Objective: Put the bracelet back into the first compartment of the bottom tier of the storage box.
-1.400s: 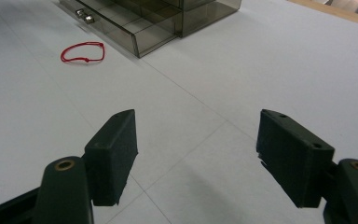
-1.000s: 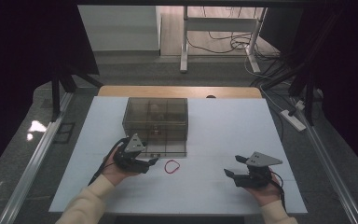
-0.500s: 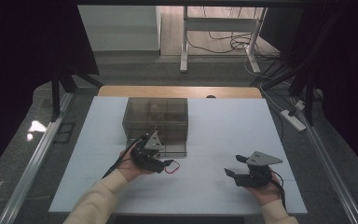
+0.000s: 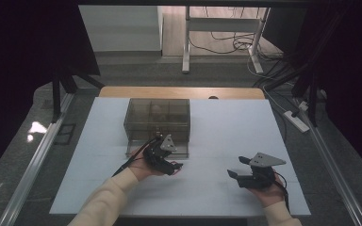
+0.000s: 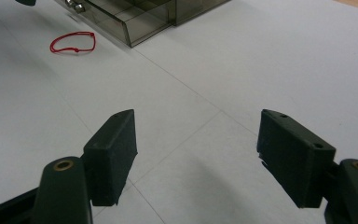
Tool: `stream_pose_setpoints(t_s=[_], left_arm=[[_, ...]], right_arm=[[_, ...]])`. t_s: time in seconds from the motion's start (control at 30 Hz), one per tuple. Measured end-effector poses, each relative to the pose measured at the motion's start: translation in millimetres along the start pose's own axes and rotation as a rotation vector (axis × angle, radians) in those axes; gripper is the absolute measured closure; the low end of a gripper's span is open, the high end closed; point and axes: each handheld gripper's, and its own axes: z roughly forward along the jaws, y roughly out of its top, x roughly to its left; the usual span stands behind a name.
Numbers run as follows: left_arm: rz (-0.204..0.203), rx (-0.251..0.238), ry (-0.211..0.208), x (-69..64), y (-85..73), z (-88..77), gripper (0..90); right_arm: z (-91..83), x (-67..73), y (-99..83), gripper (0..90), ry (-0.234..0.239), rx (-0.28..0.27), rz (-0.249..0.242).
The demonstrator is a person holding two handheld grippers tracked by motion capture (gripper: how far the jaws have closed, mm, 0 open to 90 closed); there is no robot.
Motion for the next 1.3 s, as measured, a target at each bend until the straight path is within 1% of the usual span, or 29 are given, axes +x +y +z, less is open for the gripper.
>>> stream_pose_setpoints(t_s=[0.13,0.27,0.43,0.57,1.07,1.3], left_arm=[[0.004,0.019,-0.011,-1.3,-0.8,5.3,27.8],[0.017,0.054,-0.021,-4.2,-1.8,11.9,28.1],[0.024,0.084,-0.049,-7.6,-2.2,17.4,28.2],[0.028,0.107,-0.059,-8.9,-3.2,22.0,28.5],[0.027,0.149,-0.075,-12.5,-6.2,36.2,29.7],[0.012,0.161,-0.075,-11.8,-7.8,40.2,32.2]], right_arm=[[0.4,-0.2,-0.2,27.9,0.001,0.002,-0.002],[-0.5,-0.2,0.0,27.9,-0.003,0.004,-0.008],[-0.2,-0.3,-0.1,27.9,-0.002,0.003,-0.010],[0.1,0.1,-0.2,27.9,-0.005,0.005,-0.013],[1.1,0.1,-0.5,27.6,-0.006,0.009,-0.016],[1.1,0.1,-0.6,27.5,-0.004,0.014,-0.017]])
